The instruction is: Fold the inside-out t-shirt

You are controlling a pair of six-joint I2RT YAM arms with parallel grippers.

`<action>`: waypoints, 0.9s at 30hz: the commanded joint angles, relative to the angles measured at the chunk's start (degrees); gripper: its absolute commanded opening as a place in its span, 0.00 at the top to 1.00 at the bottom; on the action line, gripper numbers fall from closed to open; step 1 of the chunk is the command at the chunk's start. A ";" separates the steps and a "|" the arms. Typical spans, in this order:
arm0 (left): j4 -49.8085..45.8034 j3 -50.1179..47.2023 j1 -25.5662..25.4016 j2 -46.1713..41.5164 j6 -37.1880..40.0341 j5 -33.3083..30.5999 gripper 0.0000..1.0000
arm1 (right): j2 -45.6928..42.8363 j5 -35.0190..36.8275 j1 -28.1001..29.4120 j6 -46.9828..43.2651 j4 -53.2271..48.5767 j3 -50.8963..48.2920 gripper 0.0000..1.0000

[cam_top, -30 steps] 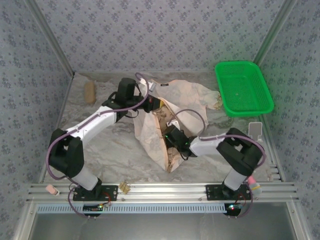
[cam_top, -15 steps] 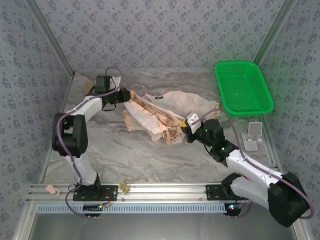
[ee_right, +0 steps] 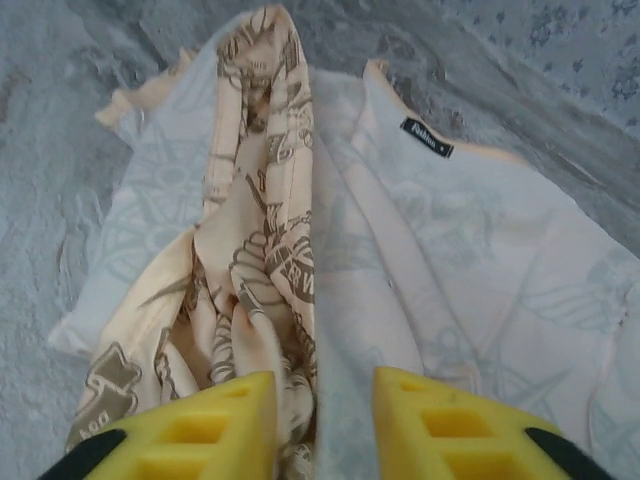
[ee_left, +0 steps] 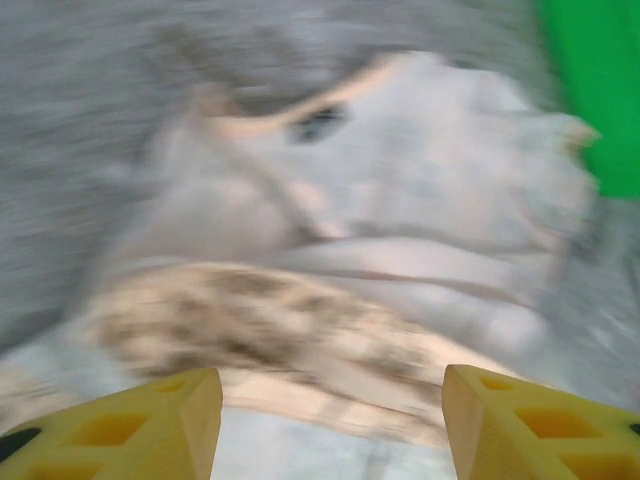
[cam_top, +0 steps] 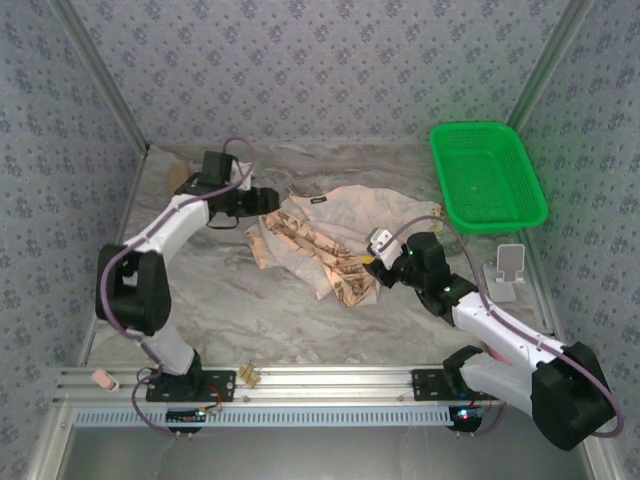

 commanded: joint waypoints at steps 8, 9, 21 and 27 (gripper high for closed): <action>3.61 -3.25 -16.04 4.77 11.04 3.48 0.40 | 10.76 -16.16 -1.48 -19.16 -18.28 15.35 0.52; 3.82 -2.49 -16.13 5.94 10.85 3.17 0.40 | 13.13 -17.16 -1.48 -19.11 -17.06 16.21 0.51; 4.53 1.21 -18.14 17.21 8.31 0.98 0.40 | 22.66 -12.06 -1.04 -20.85 -14.77 17.27 0.87; 2.25 4.96 -15.51 15.92 6.43 -0.01 1.00 | 14.62 -13.85 -1.92 -19.75 -9.58 14.49 1.00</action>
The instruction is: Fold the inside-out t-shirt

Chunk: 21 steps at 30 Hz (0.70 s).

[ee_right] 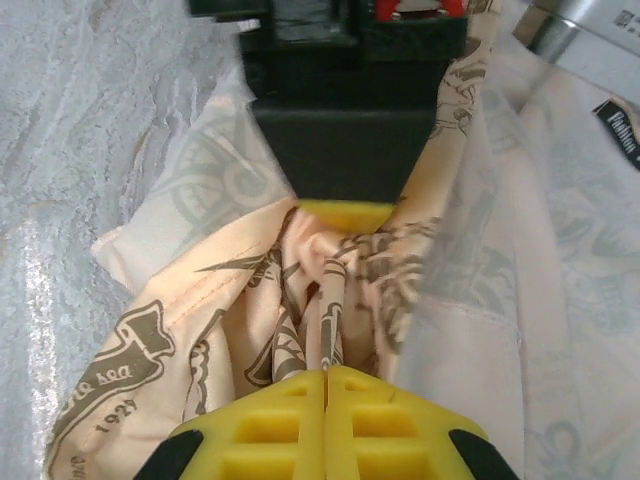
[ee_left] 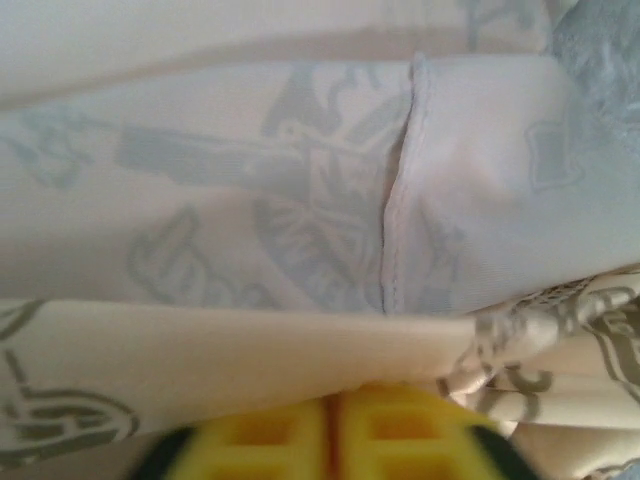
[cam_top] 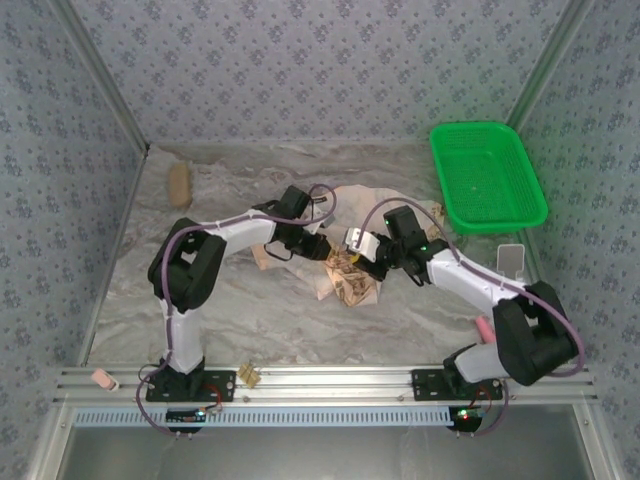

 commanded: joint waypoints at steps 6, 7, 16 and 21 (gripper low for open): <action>5.09 0.78 14.25 -15.53 -14.46 7.41 1.00 | -13.69 -1.18 -6.33 3.37 5.22 1.63 1.00; 7.04 -0.54 17.15 -17.40 -18.73 9.69 1.00 | -14.95 -1.21 -6.61 2.88 2.28 3.68 1.00; 13.34 -20.67 32.09 -22.87 -28.97 7.85 1.00 | -11.40 11.06 -9.65 -0.62 -19.32 5.28 1.00; 11.98 -23.93 29.69 -22.41 -22.61 11.95 0.57 | -7.96 4.79 -3.32 -6.19 -21.51 2.36 0.68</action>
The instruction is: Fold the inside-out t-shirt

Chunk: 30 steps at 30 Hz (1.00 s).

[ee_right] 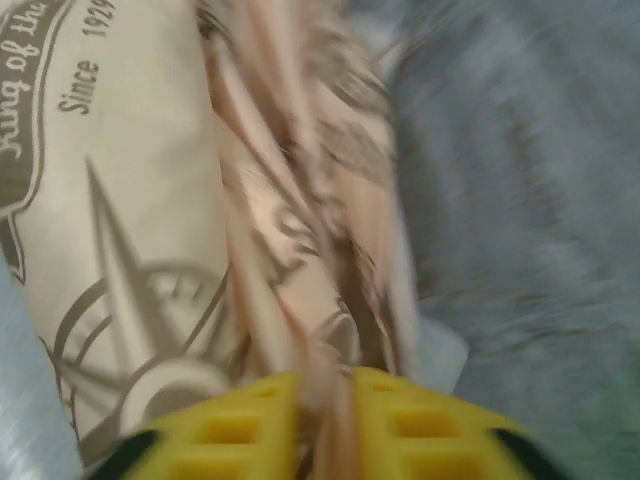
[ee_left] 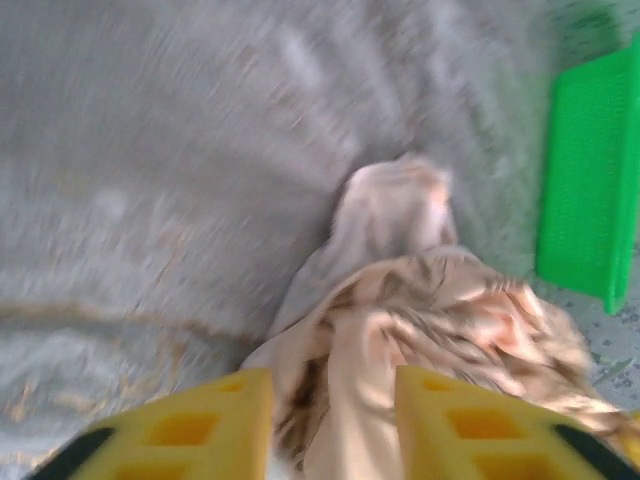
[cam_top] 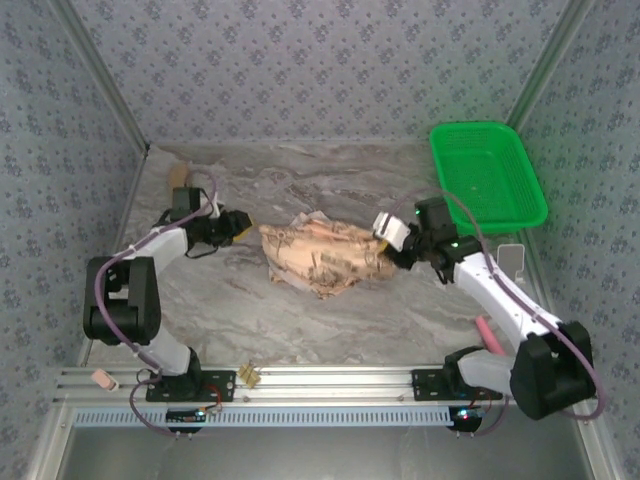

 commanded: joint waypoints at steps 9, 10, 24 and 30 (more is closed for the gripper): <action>-16.28 9.48 -16.45 -8.08 22.70 -5.56 0.44 | 5.22 -8.88 6.27 -6.96 2.84 6.33 0.62; -15.38 10.06 -18.07 -7.04 22.98 -8.28 0.42 | 7.85 -7.95 6.70 -6.96 2.27 7.71 0.62; -21.64 25.37 -26.00 15.24 36.88 -25.91 0.63 | 22.64 2.89 9.73 -14.32 4.20 6.81 1.00; -20.55 25.42 -20.46 8.61 32.31 -13.67 1.00 | 9.16 -10.22 5.26 -7.50 15.38 2.06 1.00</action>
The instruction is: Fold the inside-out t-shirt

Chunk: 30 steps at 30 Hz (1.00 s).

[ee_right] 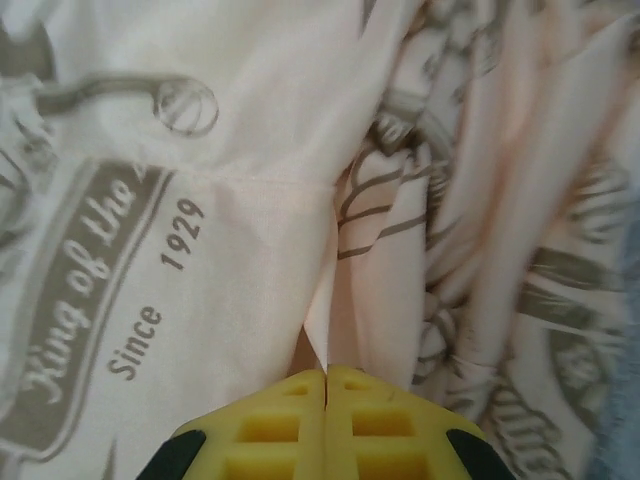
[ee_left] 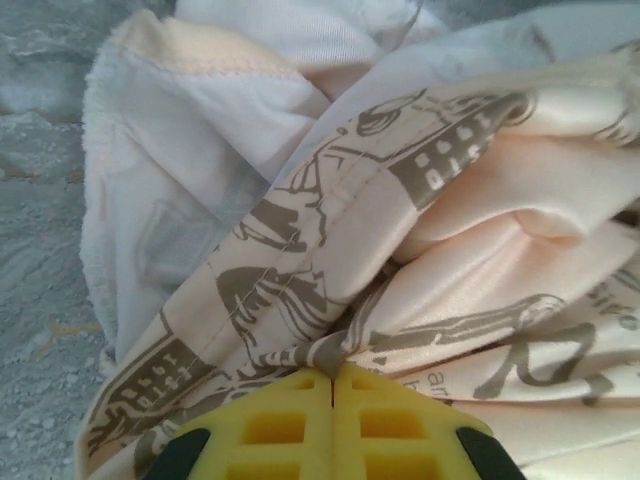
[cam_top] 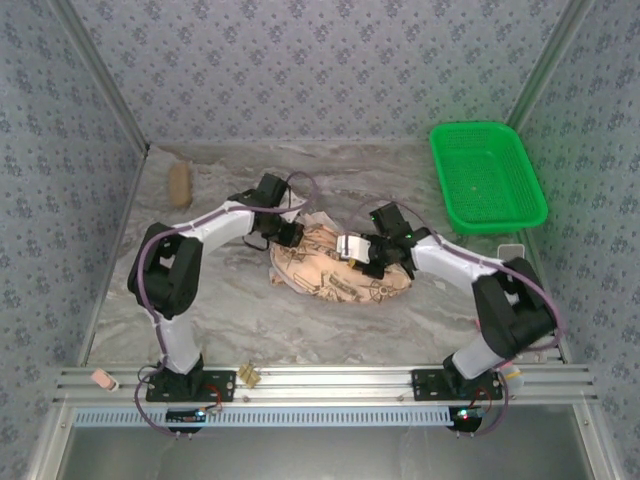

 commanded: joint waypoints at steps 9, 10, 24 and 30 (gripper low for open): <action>15.50 -11.44 19.89 -19.76 -26.15 13.52 1.00 | -22.75 -9.44 -8.34 3.62 9.86 -7.07 1.00; 14.57 -12.71 20.29 -18.81 -26.35 12.40 1.00 | -22.40 -8.12 -8.36 2.97 7.49 -7.78 1.00; -0.80 -11.09 11.78 -20.68 -12.81 8.92 0.48 | -15.47 -5.97 -2.12 0.04 1.90 -3.46 0.59; 3.70 -10.98 1.78 -16.43 -13.69 9.21 0.41 | -4.17 -1.09 0.74 -0.89 10.62 -0.89 0.54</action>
